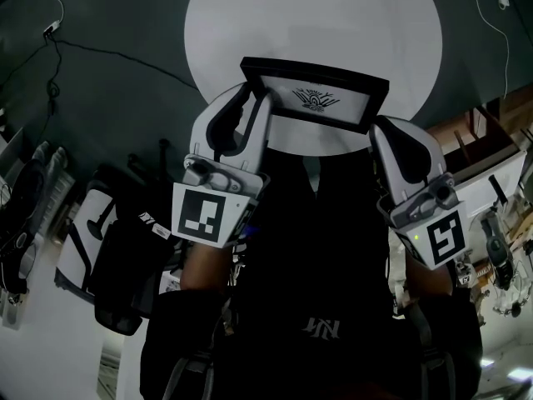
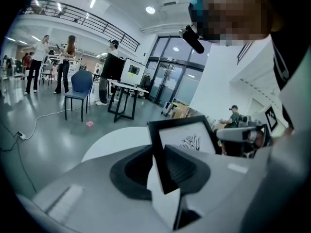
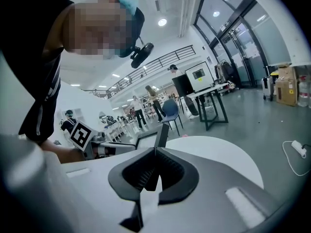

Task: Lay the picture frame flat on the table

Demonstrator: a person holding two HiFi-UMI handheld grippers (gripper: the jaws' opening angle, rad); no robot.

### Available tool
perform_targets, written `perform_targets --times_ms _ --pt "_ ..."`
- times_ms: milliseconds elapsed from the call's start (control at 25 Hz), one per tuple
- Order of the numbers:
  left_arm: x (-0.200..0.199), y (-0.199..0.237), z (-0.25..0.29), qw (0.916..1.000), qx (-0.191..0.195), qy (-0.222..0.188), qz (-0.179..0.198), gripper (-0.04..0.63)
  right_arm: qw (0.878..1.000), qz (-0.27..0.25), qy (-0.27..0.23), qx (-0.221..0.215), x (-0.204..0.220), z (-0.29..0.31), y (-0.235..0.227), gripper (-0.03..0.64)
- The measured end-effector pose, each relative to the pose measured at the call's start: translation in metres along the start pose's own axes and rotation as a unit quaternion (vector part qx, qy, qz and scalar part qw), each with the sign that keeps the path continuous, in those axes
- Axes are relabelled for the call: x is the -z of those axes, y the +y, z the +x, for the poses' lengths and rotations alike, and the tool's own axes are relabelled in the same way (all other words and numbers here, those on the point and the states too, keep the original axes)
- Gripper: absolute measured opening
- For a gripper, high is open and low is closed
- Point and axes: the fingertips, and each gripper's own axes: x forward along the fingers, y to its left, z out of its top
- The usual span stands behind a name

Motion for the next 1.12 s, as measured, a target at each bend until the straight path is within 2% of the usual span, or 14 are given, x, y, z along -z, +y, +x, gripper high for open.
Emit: perform_targets --times_ms 240,560,720,880,1120 --pt "0.031 0.019 0.028 0.9998 -0.008 0.018 0.0 0.078 1.0 0.015 0.015 -0.004 0.036 0.027 -0.026 0.008" --pt "0.03 0.021 0.032 0.9998 -0.012 0.017 -0.004 0.08 0.999 0.021 0.027 -0.005 0.041 0.03 -0.029 0.008" --pt "0.022 0.021 0.036 0.9999 -0.013 -0.002 0.007 0.081 0.999 0.028 0.037 -0.004 0.045 0.03 -0.031 0.008" --pt "0.043 0.022 0.034 0.999 -0.013 0.042 0.003 0.08 0.998 0.06 0.037 -0.005 0.051 0.035 -0.033 0.008" --pt "0.049 0.027 0.046 0.9989 -0.023 0.04 0.007 0.08 0.996 0.071 0.061 -0.001 0.072 0.041 -0.043 0.008"
